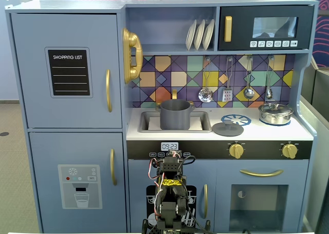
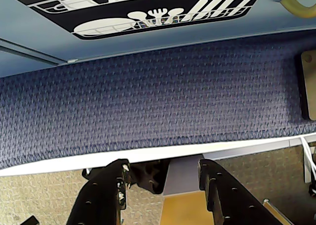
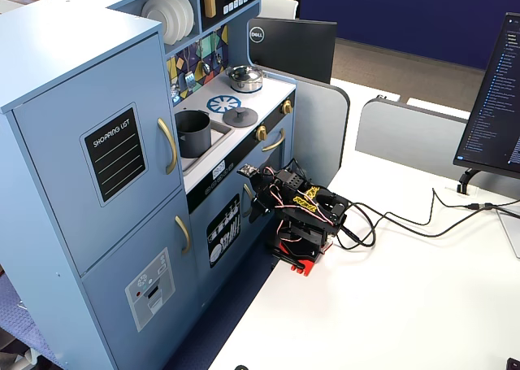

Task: Pick up the lid from the counter and put it on the gray recipient

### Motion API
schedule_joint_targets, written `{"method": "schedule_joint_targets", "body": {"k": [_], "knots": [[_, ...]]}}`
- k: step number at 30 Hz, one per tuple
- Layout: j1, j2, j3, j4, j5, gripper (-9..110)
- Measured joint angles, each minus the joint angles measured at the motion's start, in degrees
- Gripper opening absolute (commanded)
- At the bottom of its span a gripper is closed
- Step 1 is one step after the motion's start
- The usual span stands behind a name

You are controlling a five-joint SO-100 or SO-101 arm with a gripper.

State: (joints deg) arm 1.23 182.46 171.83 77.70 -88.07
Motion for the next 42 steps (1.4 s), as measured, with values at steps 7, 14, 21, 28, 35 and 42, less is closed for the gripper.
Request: {"method": "schedule_joint_targets", "body": {"k": [7, 14, 21, 28, 35, 42], "knots": [[0.2, 0.0, 0.0, 0.0, 0.0, 0], [0.6, 0.0, 0.0, 0.0, -0.1, 0], [6.1, -5.4, -13.0, 2.6, -0.4, 0], [15.2, -15.7, -37.5, -3.3, -6.2, 0], [26.1, -19.8, -41.7, -26.1, -8.3, 0], [32.7, -24.7, -28.8, -61.1, -5.8, 15]]}}
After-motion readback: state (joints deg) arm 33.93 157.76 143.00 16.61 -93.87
